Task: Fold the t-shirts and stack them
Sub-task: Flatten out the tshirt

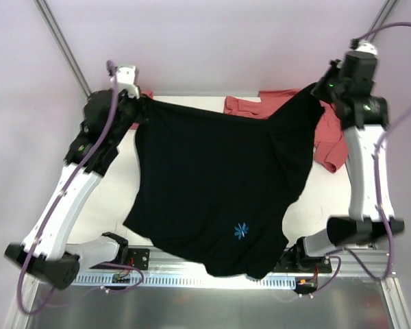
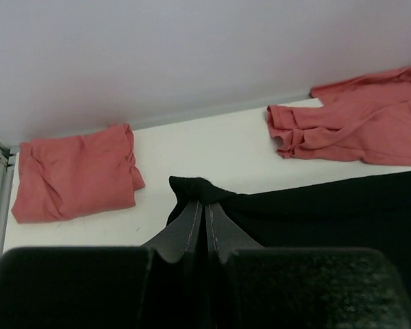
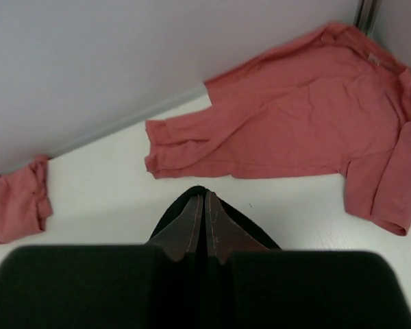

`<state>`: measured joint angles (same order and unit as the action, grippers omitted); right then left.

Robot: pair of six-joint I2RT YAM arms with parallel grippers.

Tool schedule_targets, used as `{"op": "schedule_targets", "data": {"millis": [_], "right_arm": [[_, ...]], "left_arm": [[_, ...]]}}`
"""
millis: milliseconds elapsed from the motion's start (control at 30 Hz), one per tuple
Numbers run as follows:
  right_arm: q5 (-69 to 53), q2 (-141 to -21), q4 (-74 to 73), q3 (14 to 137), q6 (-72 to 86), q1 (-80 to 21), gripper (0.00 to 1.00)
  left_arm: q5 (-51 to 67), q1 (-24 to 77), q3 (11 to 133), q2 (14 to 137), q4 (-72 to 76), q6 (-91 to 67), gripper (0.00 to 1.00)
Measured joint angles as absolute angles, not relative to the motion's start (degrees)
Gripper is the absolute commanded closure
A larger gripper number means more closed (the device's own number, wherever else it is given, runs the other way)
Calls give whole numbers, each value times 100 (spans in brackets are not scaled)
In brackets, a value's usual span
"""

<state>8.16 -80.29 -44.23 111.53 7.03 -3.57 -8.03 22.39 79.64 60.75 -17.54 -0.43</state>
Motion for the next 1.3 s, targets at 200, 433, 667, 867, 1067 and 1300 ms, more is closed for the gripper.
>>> {"op": "schedule_targets", "data": {"millis": [200, 433, 667, 867, 1067, 1300], "right_arm": [[814, -9651, -4239, 11609, 613, -360, 100], [788, -10401, -3813, 12210, 462, -360, 100], [644, -10630, -3216, 11544, 467, -405, 100], [600, -10739, -3011, 11069, 440, -489, 100], [714, -9872, -3037, 10906, 290, -674, 100], [770, -8429, -3194, 12477, -38, -816, 100]], "left_arm": [[-731, 1743, 7950, 7411, -764, 113, 100], [-749, 1302, 7915, 8018, 156, 169, 100], [-770, 1192, 6849, 8156, 884, 14, 100], [-762, 1192, 6455, 8285, 735, -215, 100], [-451, 1192, 7142, 7754, 106, -193, 100], [377, 1192, 9590, 6995, -475, -167, 100]]}}
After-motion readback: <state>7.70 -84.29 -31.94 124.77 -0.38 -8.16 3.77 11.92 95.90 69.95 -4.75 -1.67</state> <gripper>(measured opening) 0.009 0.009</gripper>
